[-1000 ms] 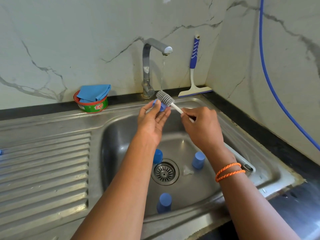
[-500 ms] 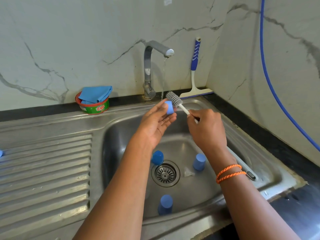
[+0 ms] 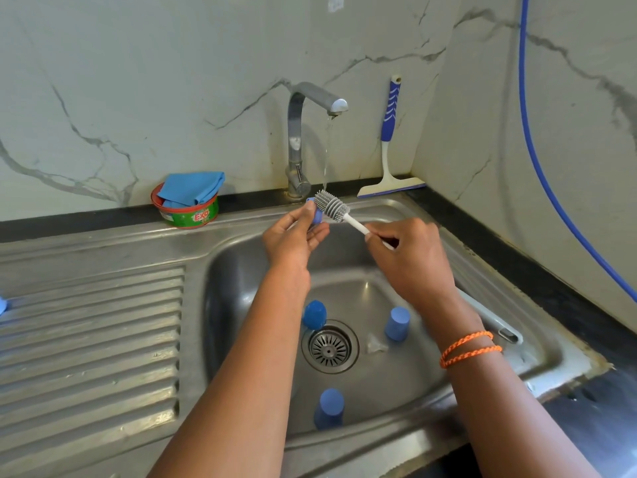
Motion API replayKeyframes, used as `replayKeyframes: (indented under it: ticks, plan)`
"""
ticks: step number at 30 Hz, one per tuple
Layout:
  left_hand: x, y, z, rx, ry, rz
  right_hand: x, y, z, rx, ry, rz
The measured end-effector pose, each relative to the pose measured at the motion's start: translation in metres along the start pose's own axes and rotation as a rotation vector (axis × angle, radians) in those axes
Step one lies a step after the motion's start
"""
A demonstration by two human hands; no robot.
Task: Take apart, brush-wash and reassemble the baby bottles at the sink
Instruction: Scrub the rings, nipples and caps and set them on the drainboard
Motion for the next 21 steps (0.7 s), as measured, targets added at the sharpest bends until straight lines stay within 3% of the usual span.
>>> replayKeyframes:
  ticks: [5,10,18,21]
  plan:
    - [-0.002,-0.005,0.001,0.327,-0.076,-0.082,0.003,-0.007,0.0,-0.047,-0.101,0.008]
    - [-0.007,-0.013,-0.001,0.37,-0.045,-0.246,0.005,-0.006,0.002,-0.053,-0.217,0.071]
    - [0.003,0.0,0.003,0.28,-0.054,-0.04,0.002,-0.006,-0.003,-0.041,-0.024,-0.03]
    - [0.001,-0.001,0.003,0.294,-0.027,-0.082,0.003,-0.009,-0.003,-0.05,-0.051,-0.026]
Point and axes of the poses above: each hand's wrist, its own x-axis towards the middle knuckle, its own y-axis out of the back of the hand, z = x × y, the point moved 2 cm from there along x, towards the middle knuckle, and after that the axes turned 11 degrees about -z, right-handed, at the moved point
